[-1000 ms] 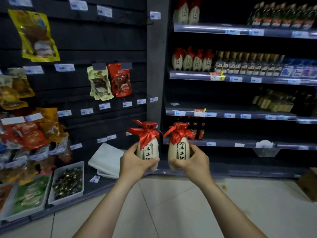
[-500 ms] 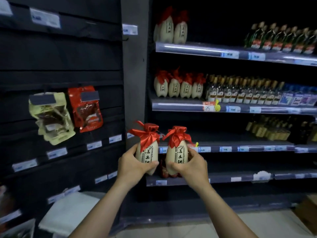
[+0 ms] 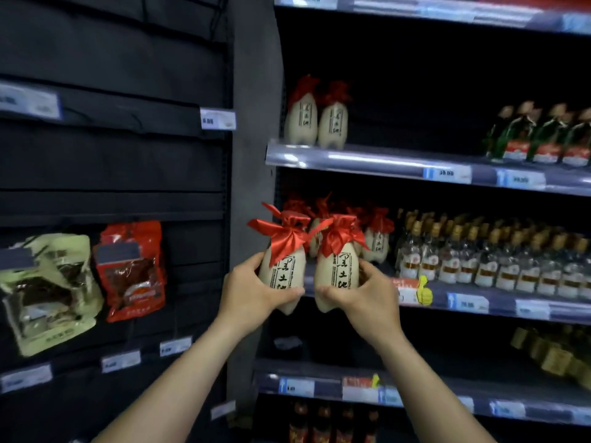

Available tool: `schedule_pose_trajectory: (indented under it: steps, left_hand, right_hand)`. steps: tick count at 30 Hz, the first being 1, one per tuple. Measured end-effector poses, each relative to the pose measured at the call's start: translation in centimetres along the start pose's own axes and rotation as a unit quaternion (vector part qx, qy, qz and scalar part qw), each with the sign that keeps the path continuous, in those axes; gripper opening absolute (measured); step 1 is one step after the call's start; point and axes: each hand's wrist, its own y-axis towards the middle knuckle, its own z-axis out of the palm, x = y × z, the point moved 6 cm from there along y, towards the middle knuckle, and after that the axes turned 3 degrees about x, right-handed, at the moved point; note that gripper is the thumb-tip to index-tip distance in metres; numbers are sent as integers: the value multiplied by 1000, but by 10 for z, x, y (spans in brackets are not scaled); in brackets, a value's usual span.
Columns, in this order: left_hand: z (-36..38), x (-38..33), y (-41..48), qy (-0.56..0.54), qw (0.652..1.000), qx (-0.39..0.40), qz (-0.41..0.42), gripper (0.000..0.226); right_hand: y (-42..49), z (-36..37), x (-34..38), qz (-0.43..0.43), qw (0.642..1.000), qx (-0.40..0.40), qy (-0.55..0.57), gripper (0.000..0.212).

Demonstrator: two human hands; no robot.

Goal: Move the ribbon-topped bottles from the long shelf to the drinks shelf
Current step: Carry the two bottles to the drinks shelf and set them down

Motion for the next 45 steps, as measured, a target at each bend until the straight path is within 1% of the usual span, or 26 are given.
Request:
schedule_pose_trajectory:
  steps: [4, 11, 15, 17, 20, 22, 26, 31, 35, 38, 40, 43, 45]
  left_hand:
    - [4, -32, 48, 17, 998, -44, 36, 54]
    - [-6, -98, 119, 22, 990, -89, 107, 48]
    - [-15, -141, 153, 47, 984, -96, 143, 57]
    - [-19, -161, 173, 51, 980, -106, 162, 57]
    - [-22, -184, 202, 51, 976, -121, 173, 52]
    - [-24, -193, 221, 53, 974, -130, 175, 53]
    - [-25, -198, 253, 57, 973, -146, 171, 52]
    - [-24, -184, 283, 92, 971, -149, 165, 57]
    - [-23, -173, 297, 114, 972, -133, 157, 62]
    - [-21, -168, 302, 126, 974, -119, 147, 76]
    - [-19, -163, 303, 136, 974, -106, 144, 82]
    - [-15, -152, 306, 151, 976, -74, 140, 79]
    - [-15, -146, 309, 152, 977, -70, 130, 78]
  right_hand:
    - [60, -21, 34, -76, 997, -29, 0, 44]
    - [126, -42, 102, -146, 987, -67, -8, 43]
    - [155, -48, 138, -196, 978, -71, 0, 46]
    - [172, -52, 153, -211, 975, -74, 6, 46]
    - [201, -56, 172, -213, 972, -95, 3, 46]
    - [219, -58, 182, -206, 972, -110, 7, 48]
    - [248, -57, 191, -196, 973, -124, 18, 50]
    - [276, -49, 185, -166, 978, -122, 10, 65]
    - [285, -43, 184, -165, 981, -104, -16, 69]
    - [293, -41, 181, -158, 982, -101, -28, 71]
    - [298, -38, 176, -142, 986, -86, -25, 71]
    - [302, -37, 168, -123, 990, -68, -27, 72]
    - [302, -34, 164, -116, 990, -65, -39, 73]
